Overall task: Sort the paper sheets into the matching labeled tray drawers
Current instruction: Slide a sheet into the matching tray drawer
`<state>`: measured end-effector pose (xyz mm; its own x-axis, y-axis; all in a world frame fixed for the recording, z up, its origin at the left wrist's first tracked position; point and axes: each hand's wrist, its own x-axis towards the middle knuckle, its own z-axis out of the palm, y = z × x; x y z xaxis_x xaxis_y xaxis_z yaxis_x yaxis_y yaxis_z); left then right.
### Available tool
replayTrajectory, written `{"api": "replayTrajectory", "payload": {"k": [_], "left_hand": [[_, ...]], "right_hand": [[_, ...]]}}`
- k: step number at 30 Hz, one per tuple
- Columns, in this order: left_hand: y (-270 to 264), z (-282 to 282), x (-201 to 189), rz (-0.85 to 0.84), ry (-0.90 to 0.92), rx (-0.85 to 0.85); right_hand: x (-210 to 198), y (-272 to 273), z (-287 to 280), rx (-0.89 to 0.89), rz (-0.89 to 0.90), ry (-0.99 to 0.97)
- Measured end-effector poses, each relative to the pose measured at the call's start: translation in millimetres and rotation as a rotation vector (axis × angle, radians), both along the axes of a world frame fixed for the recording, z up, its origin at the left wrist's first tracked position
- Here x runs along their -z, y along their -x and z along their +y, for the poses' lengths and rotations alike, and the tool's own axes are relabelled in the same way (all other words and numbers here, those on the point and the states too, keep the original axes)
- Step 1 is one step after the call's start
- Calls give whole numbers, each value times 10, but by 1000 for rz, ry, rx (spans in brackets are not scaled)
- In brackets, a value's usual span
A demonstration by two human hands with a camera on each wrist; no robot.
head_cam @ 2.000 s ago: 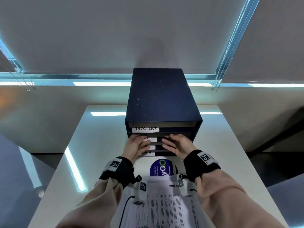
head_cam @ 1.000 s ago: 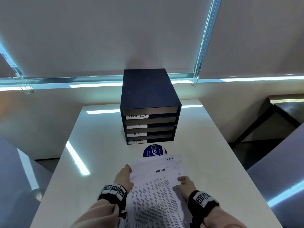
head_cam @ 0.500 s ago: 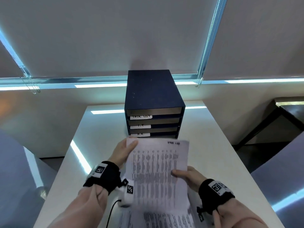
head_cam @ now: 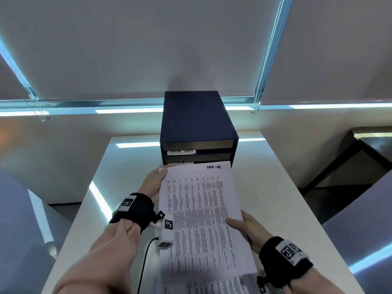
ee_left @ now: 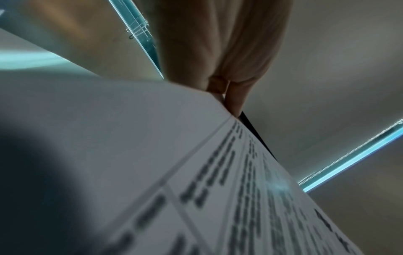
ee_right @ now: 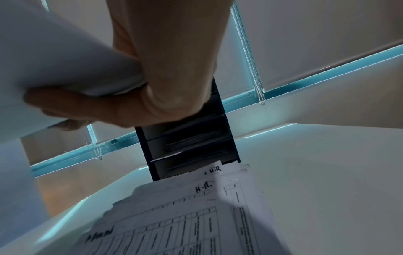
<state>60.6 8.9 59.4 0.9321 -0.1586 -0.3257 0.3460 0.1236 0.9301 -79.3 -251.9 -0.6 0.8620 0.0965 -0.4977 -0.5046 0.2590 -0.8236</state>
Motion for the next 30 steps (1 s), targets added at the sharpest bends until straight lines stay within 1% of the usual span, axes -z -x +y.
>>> {"api": "replayTrajectory", "payload": {"k": [1,4,7,9,11,13,15,18,20,22,25,26,28,30], "left_hand": [[-27,-16,-13,-8,-10,-12],[-154,-68,-89,-39,-58,-39],[-235,-89,-129,-18,-103,36],[-218,-84,-114,31,-122,82],[-136,-74,-87,72,-110,104],[-35,-52,-31,94,-99,104],[75,-26,31,117,-36,143],[175,-73,58,152,68,217],[145,-164,64,124,54,166],[41,-245,105,83,54,54],[-140,-339,169,69,105,-86],[-209,-373,174,73,116,-118],[-378,-438,148,71,160,-182],[-589,-494,59,34,262,-196]], "right_hand": [[14,8,1,52,-6,-16],[49,-100,-78,173,-20,19],[-143,-268,-152,165,-16,26],[-323,-414,-191,113,-6,40],[-460,-555,-182,85,-10,42],[-494,-745,-182,89,-29,99],[-497,-991,-199,136,-37,159],[-602,-1375,-183,179,-72,193],[-682,-1584,-157,179,-103,187],[-723,-1681,-121,180,-102,175],[-685,-1619,-109,160,-57,297],[-646,-1612,-112,193,-61,282],[-589,-1682,-97,299,-82,145],[-635,-1865,-9,365,-106,-35]]}}
